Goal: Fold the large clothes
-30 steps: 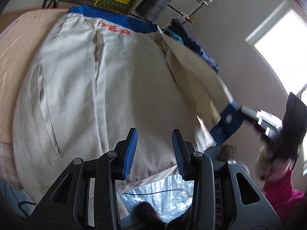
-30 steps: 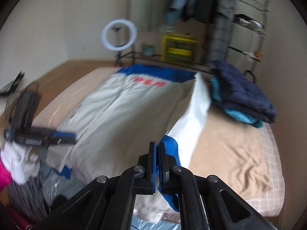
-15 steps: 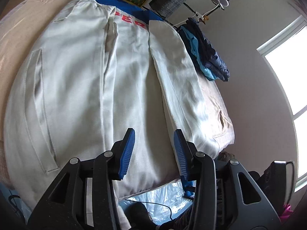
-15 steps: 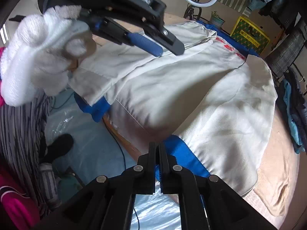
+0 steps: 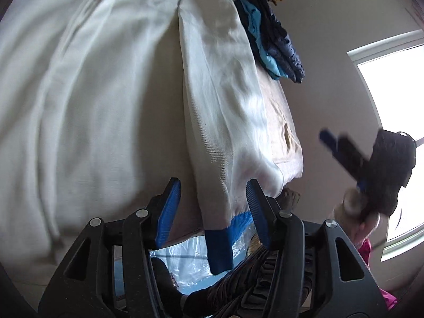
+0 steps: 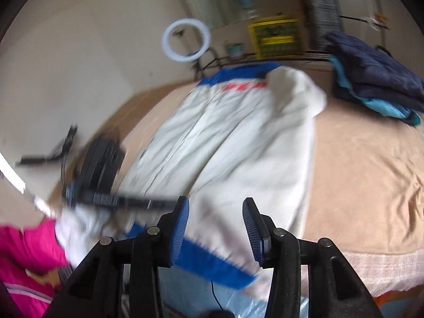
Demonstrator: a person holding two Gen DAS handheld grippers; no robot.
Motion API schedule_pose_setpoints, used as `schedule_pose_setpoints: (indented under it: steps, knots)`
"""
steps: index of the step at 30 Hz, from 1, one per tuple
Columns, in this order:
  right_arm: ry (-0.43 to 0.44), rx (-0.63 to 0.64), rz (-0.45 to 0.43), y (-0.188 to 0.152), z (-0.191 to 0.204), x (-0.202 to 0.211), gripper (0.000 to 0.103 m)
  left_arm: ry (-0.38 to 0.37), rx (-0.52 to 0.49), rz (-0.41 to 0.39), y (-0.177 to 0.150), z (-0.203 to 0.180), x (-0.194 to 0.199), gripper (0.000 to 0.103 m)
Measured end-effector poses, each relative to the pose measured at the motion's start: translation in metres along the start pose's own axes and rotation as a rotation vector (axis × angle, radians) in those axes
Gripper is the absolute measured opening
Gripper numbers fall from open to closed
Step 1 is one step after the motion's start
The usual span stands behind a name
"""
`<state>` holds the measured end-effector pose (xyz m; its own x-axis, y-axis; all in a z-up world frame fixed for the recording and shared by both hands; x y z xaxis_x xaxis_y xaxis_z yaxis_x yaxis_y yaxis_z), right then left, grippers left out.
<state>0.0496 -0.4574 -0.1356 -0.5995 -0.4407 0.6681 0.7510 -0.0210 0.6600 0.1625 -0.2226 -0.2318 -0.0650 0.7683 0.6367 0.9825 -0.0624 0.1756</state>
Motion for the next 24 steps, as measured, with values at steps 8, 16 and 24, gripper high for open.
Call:
schedule_pose_setpoints:
  steps: [8,16,24]
  knots:
    - [-0.097,-0.280,-0.080,0.063,-0.116,-0.045,0.047,0.079,-0.064,-0.017,-0.001,-0.004,-0.012,0.003]
    - [-0.148,-0.442,-0.071,0.111,-0.194,-0.132,0.048,0.122,-0.068,-0.035,-0.005,0.004,-0.001,0.003]
    - [-0.078,-0.488,-0.013,0.128,-0.224,-0.186,0.008,0.117,-0.064,-0.012,-0.006,0.004,-0.009,0.003]
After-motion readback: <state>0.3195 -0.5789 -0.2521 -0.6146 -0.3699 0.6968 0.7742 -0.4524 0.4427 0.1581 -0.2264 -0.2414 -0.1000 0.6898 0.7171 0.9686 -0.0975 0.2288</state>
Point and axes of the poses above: each gripper's, at about its wrist camera, not at the fingertips, and x roughly against the way its jaws point, z to its left, y to its top, the point moved 3 cm from there along -x, roughly the way its jaws point, and after that the axes turned 5 degrees about x, right-handed, at the moved point
